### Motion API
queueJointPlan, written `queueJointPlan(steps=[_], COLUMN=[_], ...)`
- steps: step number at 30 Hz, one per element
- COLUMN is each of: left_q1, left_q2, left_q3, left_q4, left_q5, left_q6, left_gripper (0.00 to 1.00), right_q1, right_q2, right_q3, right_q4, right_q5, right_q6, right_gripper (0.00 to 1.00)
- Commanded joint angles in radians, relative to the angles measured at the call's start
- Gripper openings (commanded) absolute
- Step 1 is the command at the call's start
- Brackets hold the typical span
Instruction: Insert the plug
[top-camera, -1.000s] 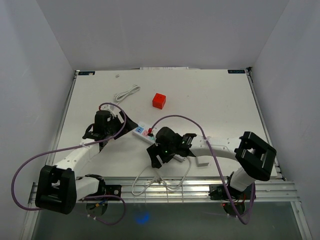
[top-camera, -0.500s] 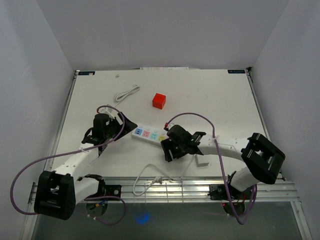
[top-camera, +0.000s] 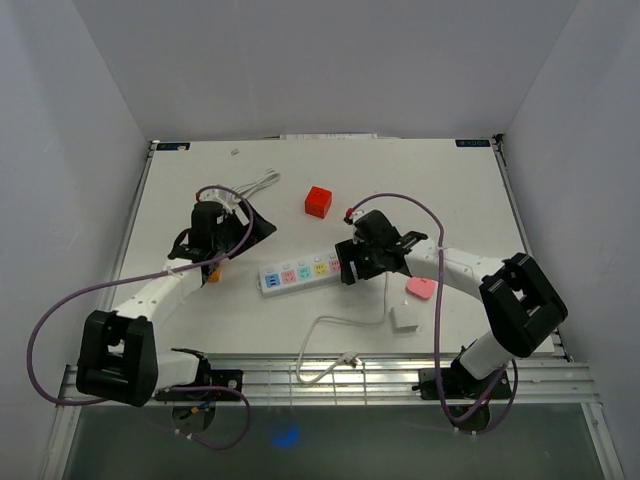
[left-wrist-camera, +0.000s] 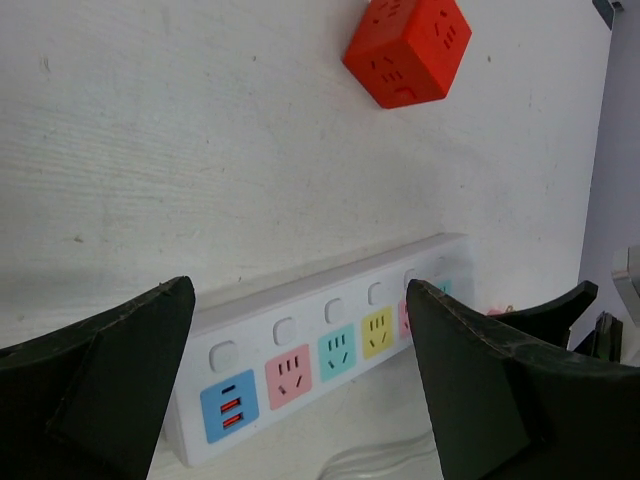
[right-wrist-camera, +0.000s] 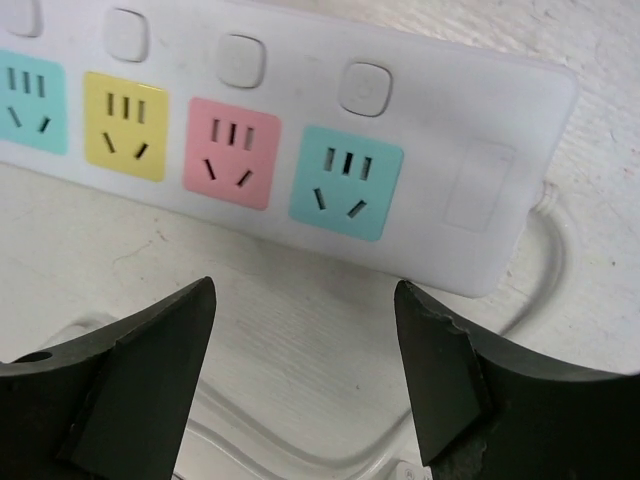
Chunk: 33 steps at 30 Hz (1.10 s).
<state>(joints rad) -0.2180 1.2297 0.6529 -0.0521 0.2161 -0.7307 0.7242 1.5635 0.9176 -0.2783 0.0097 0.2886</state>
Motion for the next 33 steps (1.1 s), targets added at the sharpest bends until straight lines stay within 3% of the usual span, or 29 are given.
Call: queueJointPlan(steps=[1,7,11,16,17,19,20,29,33], left_q1=[-0.003,-0.014,-0.116,-0.184,-0.191,-0.208,-0.211,-0.273,-0.273], left_q2=[0.031,0.143,0.263,0.443,0.462,0.5,0.536,0.705,0.731], left_q3=[0.111,0.171,0.318,0.511,0.53,0.582,0.599,0.81,0.849], left_q4=[-0.051,0.043,-0.037,-0.1,-0.098,-0.11,-0.114,-0.144,-0.134], left_q5=[-0.076,-0.014,-0.2,-0.234,-0.239,-0.268,-0.274,-0.359,-0.313], left_q6=[0.05,0.108,0.171,0.234,0.24,0.254,0.257,0.405,0.415], left_gripper=[0.98,0.98,0.98,0.98,0.98,0.98,0.98,0.98,0.98], right_q1=[0.0,-0.025,-0.031,-0.039,-0.039,-0.043,-0.045,-0.052,-0.057], right_q2=[-0.048,-0.161,-0.262,-0.351,-0.379,-0.399,-0.411,-0.402,-0.392], right_q3=[0.03,-0.042,-0.124,-0.213,-0.226,-0.238,-0.243,-0.237,-0.23], right_q4=[0.053,0.161,0.255,0.318,0.323,0.326,0.323,0.304,0.304], right_q5=[-0.063,-0.014,0.093,0.165,0.177,0.197,0.197,0.124,0.096], right_q6=[-0.095,-0.1,-0.057,-0.029,-0.022,-0.022,-0.023,-0.045,-0.045], right_gripper=[0.78,0.79,0.8,0.81,0.89,0.9,0.93,0.94,0.95])
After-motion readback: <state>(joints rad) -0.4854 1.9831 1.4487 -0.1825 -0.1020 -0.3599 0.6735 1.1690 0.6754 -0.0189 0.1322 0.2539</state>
